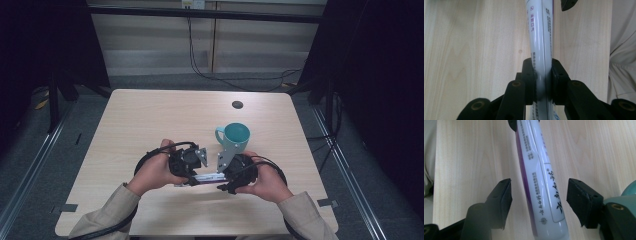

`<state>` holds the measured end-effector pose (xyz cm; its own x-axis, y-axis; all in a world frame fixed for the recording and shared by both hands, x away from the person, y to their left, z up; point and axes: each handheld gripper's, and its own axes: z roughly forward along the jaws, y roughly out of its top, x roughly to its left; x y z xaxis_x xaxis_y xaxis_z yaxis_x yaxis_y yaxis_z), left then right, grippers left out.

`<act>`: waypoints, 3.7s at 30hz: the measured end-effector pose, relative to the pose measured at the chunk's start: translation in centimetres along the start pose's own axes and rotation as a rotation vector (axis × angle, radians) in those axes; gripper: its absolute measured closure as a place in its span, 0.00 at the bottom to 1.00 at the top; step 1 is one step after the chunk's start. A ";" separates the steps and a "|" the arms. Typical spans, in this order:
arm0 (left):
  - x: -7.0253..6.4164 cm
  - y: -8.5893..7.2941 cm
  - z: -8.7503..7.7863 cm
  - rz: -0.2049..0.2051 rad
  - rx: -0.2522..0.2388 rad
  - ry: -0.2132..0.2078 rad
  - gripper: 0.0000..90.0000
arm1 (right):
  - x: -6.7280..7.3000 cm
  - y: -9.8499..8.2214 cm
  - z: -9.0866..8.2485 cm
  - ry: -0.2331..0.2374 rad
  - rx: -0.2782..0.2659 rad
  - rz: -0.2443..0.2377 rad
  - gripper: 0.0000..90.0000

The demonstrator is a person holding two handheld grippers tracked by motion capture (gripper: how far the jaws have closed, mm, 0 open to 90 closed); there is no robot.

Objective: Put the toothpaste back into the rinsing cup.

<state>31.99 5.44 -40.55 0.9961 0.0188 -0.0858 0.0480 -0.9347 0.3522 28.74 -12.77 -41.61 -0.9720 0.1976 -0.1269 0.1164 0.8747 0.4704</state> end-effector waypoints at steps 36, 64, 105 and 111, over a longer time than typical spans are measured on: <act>-0.4 0.8 -0.2 0.027 -0.064 -0.007 0.85 | -0.3 -0.4 1.0 0.073 0.016 0.038 0.69; -0.4 1.4 -0.7 0.063 -0.065 0.012 0.85 | -0.8 -0.2 1.4 0.086 0.034 0.087 0.69; 1.6 -5.2 -1.8 -0.185 -0.443 0.049 0.33 | -2.3 -4.6 -0.6 0.101 -0.185 0.296 0.80; 1.8 -4.8 -2.1 -0.166 -0.465 0.047 0.38 | -2.4 -4.6 -0.5 0.107 -0.207 0.297 0.80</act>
<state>33.70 10.67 -40.46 0.9740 0.1798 -0.1377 0.2233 -0.6609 0.7165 30.39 -17.49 -43.00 -0.9191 0.3723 0.1288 0.3636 0.6761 0.6408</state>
